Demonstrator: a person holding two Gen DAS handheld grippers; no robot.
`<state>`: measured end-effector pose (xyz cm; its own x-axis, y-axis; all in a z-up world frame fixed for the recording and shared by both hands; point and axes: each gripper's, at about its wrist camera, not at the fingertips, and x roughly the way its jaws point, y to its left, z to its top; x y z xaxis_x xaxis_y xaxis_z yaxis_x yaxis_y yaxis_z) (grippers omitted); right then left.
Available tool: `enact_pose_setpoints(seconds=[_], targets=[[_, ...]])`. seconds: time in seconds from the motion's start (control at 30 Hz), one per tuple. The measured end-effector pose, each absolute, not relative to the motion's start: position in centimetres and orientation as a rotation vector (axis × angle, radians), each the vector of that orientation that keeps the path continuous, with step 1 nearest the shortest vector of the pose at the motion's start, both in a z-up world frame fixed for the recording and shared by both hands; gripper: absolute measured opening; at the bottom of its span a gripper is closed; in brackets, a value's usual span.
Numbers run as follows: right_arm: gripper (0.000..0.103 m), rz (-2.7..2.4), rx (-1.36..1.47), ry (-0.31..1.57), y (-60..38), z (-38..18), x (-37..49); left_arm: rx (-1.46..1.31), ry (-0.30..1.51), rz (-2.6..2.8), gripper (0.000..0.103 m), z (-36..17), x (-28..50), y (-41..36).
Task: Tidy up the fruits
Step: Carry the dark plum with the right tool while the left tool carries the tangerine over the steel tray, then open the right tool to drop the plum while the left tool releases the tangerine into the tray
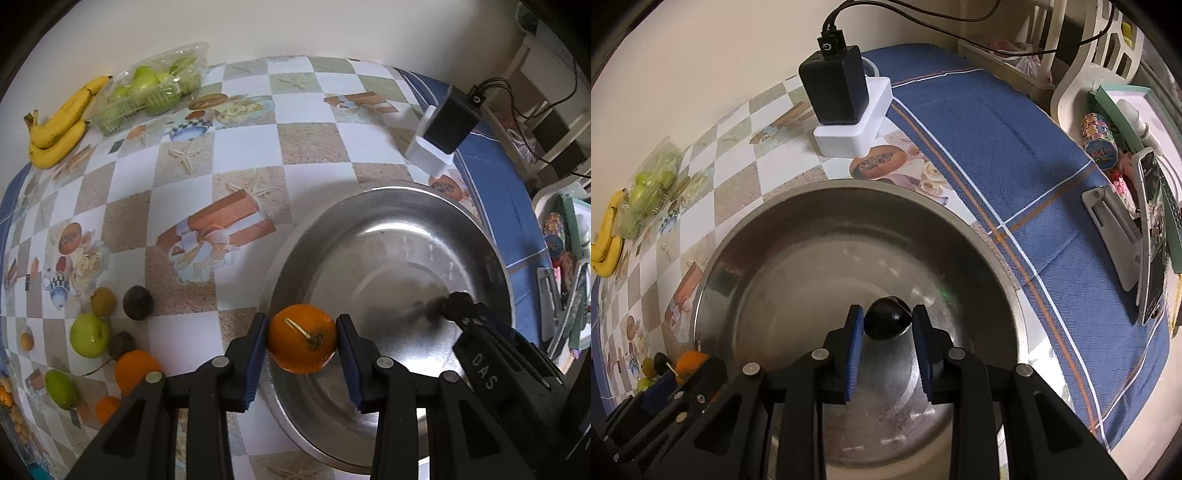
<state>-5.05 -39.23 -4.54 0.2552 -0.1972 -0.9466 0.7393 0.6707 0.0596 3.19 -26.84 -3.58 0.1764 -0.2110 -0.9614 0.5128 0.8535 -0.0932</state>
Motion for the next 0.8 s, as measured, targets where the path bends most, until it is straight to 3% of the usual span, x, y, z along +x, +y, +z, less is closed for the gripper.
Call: enact_pose_setpoints(seconds=[0.13, 0.3, 0.43, 0.63, 0.73, 0.8], targets=[[0.042, -0.678, 0.546, 1.142, -39.0, -4.2, -4.9, 0.266, 1.298, -0.537, 0.042, -3.3, 3.0, -26.9], [0.042, -0.675, 0.532, 1.137, -38.9, -3.7, -5.0, 0.237, 1.286, -0.545, 0.042, -2.5, 3.1, -26.3], [0.042, -0.662, 0.516, 1.129, -38.6, -3.0, -4.9, 0.248, 1.241, -0.516, 0.054, -1.7, 3.4, -25.3], [0.051, -0.616, 0.493, 1.154, -37.6, -3.1, -4.3, 0.244, 1.196, -0.436, 0.060, -1.0, 4.3, -22.5], [0.063, -0.596, 0.483, 1.170, -37.0, -3.5, -3.9, 0.211, 1.186, -0.395, 0.071, -0.9, 5.0, -20.5], [0.078, -0.592, 0.461, 1.173, -36.6, -3.5, -3.7, 0.184, 1.185, -0.367, 0.077, -0.9, 5.5, -19.3]])
